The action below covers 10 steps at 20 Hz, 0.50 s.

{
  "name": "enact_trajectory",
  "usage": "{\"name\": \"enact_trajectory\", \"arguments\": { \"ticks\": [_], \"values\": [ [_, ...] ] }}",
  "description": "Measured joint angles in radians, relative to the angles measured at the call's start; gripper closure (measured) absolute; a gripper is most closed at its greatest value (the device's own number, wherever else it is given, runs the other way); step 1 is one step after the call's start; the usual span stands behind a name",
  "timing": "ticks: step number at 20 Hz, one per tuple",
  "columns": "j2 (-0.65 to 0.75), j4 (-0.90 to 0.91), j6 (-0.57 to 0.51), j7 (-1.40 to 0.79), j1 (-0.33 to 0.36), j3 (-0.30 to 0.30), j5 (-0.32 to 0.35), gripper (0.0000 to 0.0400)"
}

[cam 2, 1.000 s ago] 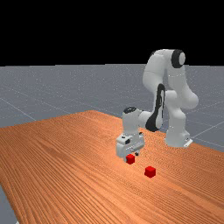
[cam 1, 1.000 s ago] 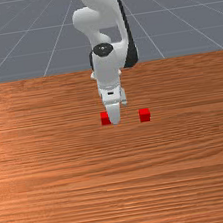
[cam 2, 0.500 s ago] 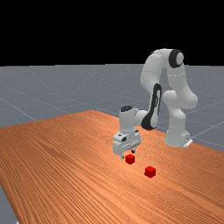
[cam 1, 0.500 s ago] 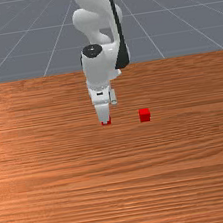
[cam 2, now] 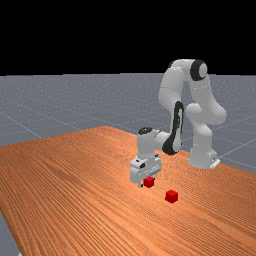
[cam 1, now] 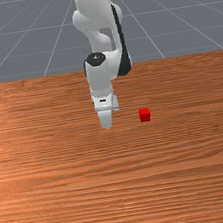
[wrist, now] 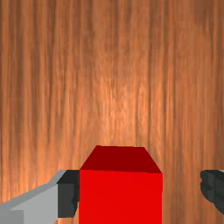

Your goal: Stack all the cube

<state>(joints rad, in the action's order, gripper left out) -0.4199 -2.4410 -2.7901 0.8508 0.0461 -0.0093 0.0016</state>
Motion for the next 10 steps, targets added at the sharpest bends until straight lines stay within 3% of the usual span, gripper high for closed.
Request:
{"name": "enact_trajectory", "arguments": {
  "ticks": [3, 4, 5, 10],
  "values": [
    [0.000, 0.001, 0.000, 0.005, 0.004, -0.002, -0.002, 0.0000],
    [0.000, 0.001, 0.000, 0.002, 0.002, -0.006, -0.005, 0.0155],
    [-0.001, 0.001, -0.001, 0.002, 0.002, -0.006, -0.005, 0.0205],
    [0.014, 0.001, 0.020, 0.049, 0.041, 0.032, 0.035, 0.0207]
  ]
}}
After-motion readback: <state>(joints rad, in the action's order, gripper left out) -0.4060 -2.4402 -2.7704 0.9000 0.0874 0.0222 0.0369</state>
